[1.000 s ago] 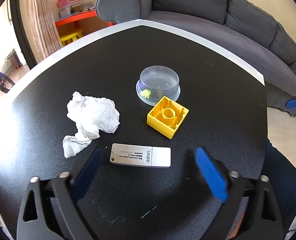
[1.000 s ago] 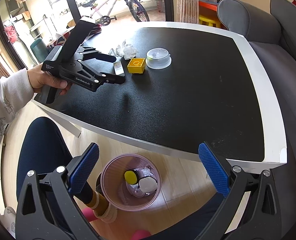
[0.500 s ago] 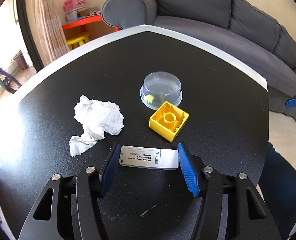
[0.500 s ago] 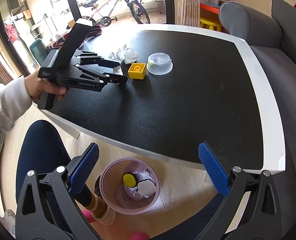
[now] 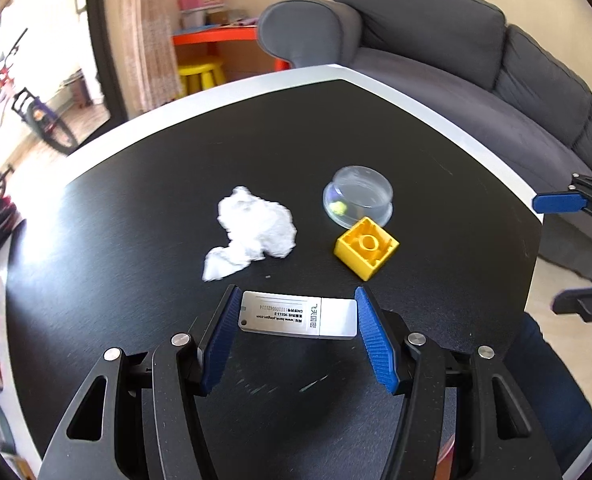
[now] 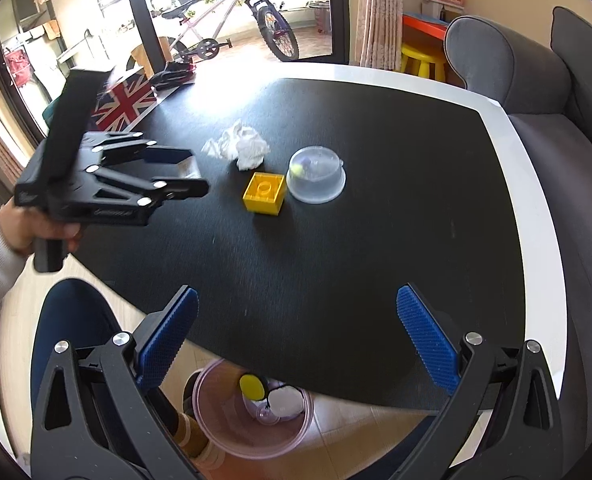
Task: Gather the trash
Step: 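Grasp the yellow toy block with the right gripper while the left gripper holds the card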
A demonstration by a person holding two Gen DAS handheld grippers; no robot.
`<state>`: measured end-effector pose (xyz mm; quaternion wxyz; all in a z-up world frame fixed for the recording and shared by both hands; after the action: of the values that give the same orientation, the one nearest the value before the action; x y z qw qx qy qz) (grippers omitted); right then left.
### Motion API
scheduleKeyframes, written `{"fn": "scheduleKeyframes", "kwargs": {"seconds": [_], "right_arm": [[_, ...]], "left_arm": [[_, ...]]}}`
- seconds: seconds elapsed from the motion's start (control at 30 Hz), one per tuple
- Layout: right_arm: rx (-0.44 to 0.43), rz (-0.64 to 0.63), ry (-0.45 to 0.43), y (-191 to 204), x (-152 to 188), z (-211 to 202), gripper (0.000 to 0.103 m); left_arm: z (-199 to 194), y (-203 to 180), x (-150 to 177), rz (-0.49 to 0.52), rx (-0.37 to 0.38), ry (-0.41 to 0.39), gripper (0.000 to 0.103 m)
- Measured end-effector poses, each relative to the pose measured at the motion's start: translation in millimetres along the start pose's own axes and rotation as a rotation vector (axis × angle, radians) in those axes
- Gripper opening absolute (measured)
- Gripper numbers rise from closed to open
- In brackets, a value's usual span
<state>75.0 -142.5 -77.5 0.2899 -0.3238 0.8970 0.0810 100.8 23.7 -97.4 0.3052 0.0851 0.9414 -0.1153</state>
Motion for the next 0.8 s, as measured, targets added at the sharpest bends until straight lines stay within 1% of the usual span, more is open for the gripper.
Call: {"fn": "scheduleKeyframes", "kwargs": {"seconds": [0.13, 0.2, 0.23, 0.4, 0.6, 0.8], "right_arm": [[-0.002, 0.015, 0.008, 1, -20, 14, 0.098], [-0.004, 0.014, 0.011, 3, -28, 20, 0.098], [-0.004, 0.016, 0.016, 5, -33, 25, 0.098], [-0.016, 0.048, 0.048, 8, -55, 44, 0.098], [-0.019, 0.075, 0.108, 17, -77, 70, 0.098], [-0.004, 0.079, 0.179, 29, -90, 93, 0.098]], "left_arm": [[-8, 8, 0, -0.033, -0.031, -0.004, 0.057], [-13, 12, -1, -0.058, -0.035, -0.014, 0.057], [-16, 15, -1, -0.083, -0.037, -0.021, 0.057], [-23, 24, 1, -0.130, -0.062, -0.028, 0.057], [-31, 34, 4, -0.178, -0.078, -0.033, 0.057], [-34, 43, 11, -0.222, -0.083, -0.037, 0.057]]}}
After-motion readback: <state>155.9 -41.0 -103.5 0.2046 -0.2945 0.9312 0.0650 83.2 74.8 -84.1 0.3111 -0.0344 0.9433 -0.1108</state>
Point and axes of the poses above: each gripper's, at about its wrist camera, not at the fingertips, and z roughly the way its jaws point, y to its left, x to its underside, the point moved 4 cm from there along z, roughly the way its jaws point, and after that the axes turned 8 degrees about x, right-handed, at the moved point
